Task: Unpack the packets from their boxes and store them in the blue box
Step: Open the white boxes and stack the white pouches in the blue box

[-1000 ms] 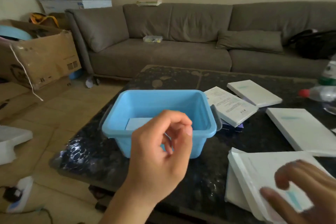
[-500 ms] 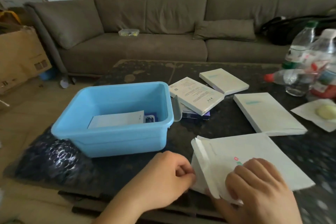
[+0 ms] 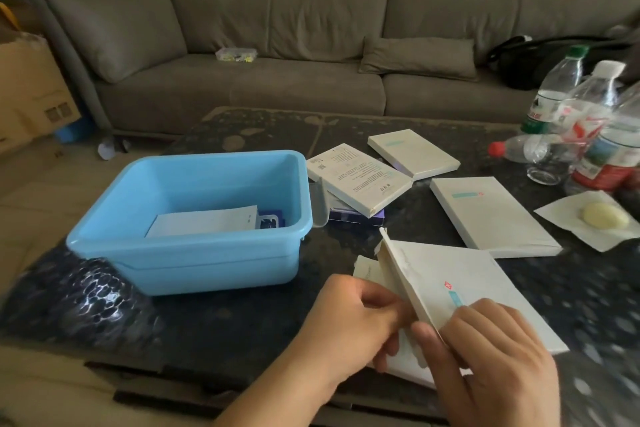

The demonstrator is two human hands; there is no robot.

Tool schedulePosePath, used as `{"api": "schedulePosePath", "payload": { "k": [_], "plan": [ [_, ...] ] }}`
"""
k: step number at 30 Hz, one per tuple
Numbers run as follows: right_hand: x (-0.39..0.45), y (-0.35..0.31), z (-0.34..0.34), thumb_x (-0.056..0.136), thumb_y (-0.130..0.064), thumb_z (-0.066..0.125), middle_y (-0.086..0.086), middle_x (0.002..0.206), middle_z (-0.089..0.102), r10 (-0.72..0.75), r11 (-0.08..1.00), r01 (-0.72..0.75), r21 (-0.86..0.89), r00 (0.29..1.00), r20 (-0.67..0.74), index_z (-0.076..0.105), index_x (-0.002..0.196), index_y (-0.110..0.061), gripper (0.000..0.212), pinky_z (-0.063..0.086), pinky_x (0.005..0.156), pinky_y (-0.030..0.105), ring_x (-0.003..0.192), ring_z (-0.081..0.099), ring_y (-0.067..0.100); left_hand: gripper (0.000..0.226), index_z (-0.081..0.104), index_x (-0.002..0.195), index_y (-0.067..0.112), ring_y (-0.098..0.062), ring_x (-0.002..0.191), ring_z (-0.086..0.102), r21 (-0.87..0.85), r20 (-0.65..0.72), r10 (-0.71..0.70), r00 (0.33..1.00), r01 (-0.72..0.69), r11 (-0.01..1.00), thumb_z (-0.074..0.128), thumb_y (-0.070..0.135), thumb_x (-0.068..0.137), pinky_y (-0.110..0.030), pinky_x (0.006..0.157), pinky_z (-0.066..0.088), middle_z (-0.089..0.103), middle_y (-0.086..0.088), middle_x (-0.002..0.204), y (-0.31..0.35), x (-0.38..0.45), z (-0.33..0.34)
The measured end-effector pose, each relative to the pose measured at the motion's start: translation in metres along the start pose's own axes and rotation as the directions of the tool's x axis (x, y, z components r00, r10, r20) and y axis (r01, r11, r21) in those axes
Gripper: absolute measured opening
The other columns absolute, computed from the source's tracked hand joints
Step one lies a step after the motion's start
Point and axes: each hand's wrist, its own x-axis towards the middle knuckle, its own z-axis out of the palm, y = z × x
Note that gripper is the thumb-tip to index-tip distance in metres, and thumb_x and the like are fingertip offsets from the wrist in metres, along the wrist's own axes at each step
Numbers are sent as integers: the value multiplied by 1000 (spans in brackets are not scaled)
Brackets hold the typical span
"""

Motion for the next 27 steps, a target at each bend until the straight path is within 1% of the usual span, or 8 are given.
{"api": "schedulePosePath", "payload": {
  "k": [3,5,8,11,14,20,25,27],
  "plan": [
    [0,0,0,95,-34,52,1,49,45,-37,999,37,20,999,-15,49,44,-10,56,39,51,33,45,44,25,39,70,69,2,-15,40,44,42,-19,-36,999,37,998,65,36,89,-15,45,39,55,-2,46,1,0,2],
    [-1,-1,0,97,-35,50,2,49,47,-68,997,69,33,998,-12,50,45,-10,58,41,53,32,45,45,25,48,65,60,4,-14,38,44,156,-54,-39,998,47,987,63,42,88,-18,51,43,55,-4,44,-1,0,3],
    [-3,-4,1,95,-33,52,2,49,47,-111,993,112,49,994,-19,49,44,-10,56,41,54,31,45,44,23,39,63,54,6,-15,35,44,284,-110,-26,994,56,957,61,32,83,-19,46,40,55,-8,45,-3,1,5],
    [-5,-5,3,93,-33,54,1,49,48,-129,990,130,50,991,-19,50,44,-10,55,41,55,29,45,46,22,29,66,59,7,-9,33,42,309,-117,-25,993,61,949,63,26,80,-22,43,38,55,2,42,-2,2,7],
    [-5,-6,4,93,-31,55,2,49,48,-130,990,132,56,991,-29,50,43,-10,54,42,54,30,45,45,22,28,66,54,16,-5,32,44,259,-97,-30,995,55,964,67,23,81,-19,42,37,56,7,41,0,1,6],
    [-1,-3,1,94,-30,54,3,49,46,-108,991,110,70,993,-38,49,43,-9,55,40,53,32,45,44,24,35,61,49,15,-9,40,46,160,-20,-67,998,70,985,67,27,81,-23,56,42,56,1,47,-3,2,-1],
    [1,-3,-1,96,-29,50,5,48,40,-68,989,78,122,994,-84,46,42,-8,58,36,52,30,44,40,24,12,72,91,15,-14,56,64,-52,164,-112,980,122,991,64,24,92,-20,48,43,74,0,73,-3,-2,-18],
    [1,-2,-1,97,-31,49,4,49,41,-49,990,59,132,995,-83,47,42,-8,59,35,55,28,45,40,23,8,73,92,13,-16,67,70,-173,174,-118,978,148,974,65,14,90,-23,54,50,76,-4,80,-5,-5,-31]
  ]
}}
